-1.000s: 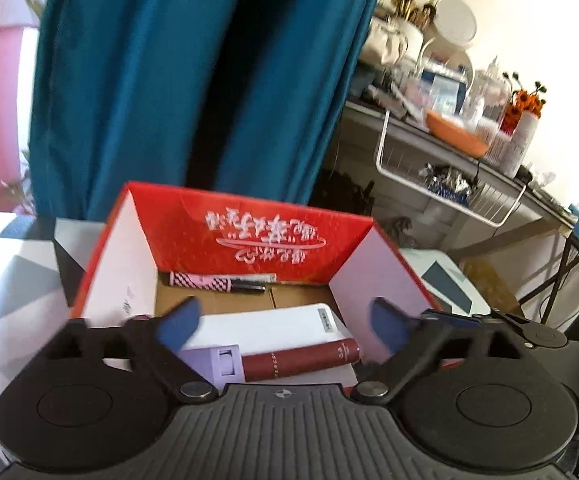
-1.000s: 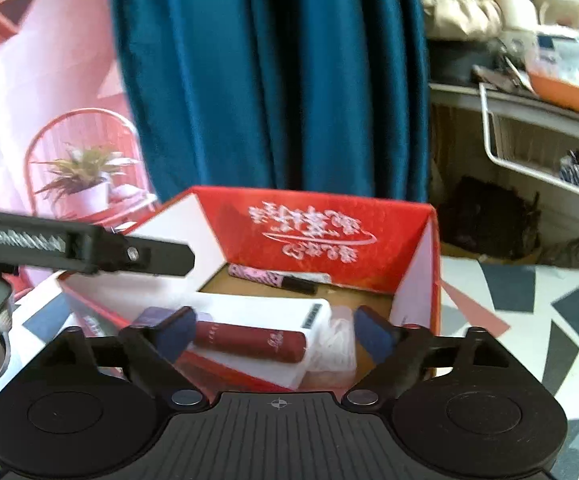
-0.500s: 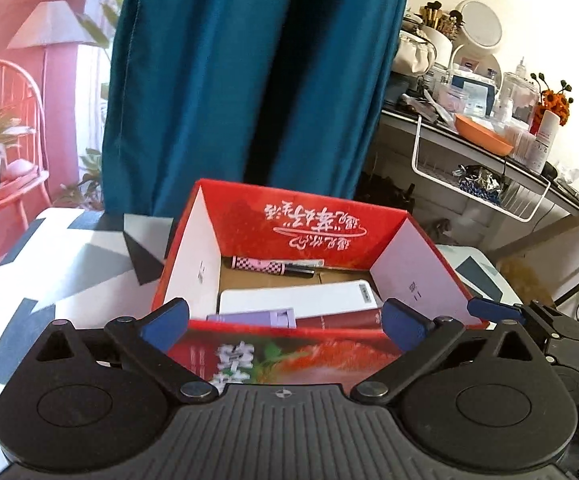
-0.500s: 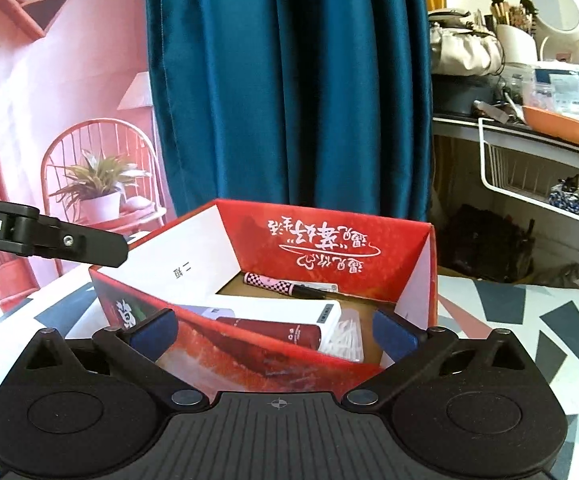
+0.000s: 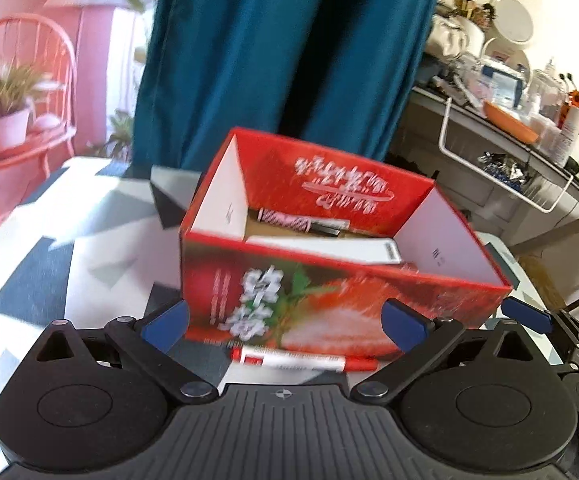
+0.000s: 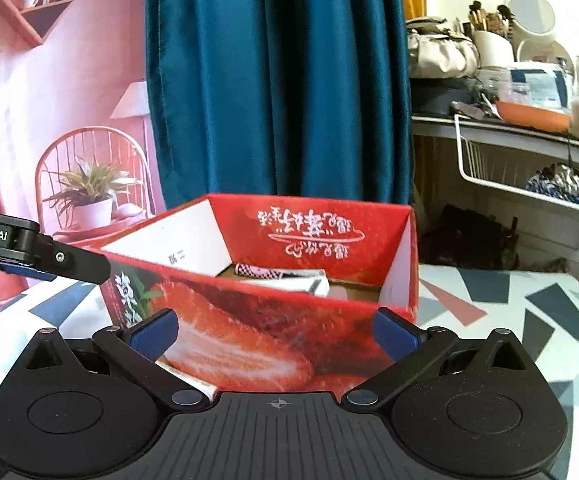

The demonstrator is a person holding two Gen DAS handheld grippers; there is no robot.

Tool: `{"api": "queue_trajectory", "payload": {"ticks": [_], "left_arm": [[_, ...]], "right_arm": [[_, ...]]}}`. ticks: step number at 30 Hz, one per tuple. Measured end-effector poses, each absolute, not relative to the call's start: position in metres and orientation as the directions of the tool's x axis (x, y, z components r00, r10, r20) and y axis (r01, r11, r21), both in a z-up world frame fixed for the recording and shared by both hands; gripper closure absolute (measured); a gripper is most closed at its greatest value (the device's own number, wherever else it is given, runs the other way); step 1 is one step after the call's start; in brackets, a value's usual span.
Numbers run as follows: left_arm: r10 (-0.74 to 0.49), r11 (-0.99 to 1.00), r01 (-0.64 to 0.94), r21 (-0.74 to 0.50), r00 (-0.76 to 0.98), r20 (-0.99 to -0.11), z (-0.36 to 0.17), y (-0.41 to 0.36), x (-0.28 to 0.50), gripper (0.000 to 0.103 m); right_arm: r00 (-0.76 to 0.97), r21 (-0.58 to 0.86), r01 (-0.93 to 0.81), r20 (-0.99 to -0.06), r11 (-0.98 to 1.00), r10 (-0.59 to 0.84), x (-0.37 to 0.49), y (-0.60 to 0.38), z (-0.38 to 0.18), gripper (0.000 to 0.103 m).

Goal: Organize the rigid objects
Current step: 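Withdraw both grippers from the box toward the red-capped white marker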

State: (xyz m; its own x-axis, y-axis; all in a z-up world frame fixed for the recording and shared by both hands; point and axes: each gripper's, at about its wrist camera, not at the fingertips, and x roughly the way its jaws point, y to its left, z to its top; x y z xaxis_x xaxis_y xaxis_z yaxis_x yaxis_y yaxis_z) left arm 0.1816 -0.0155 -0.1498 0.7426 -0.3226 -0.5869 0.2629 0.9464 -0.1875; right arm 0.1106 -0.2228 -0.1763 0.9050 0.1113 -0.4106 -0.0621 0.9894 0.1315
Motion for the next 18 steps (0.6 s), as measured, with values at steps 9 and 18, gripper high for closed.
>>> {"api": "queue_trajectory", "payload": {"ticks": [9,18], "left_arm": [[-0.318,0.948,0.223,-0.226,0.694,-0.646,-0.178,-0.007,0.185,0.000],[-0.303,0.953,0.192,-0.235,0.656,-0.691,-0.199,-0.003,0.204,0.000]], "right_arm": [[0.860,0.155,-0.080,-0.488,0.985,0.147,0.112,-0.214,-0.208,0.000],[0.791,0.224,-0.096,-0.574,0.970,0.210,0.130,-0.205,-0.234,0.016]]}}
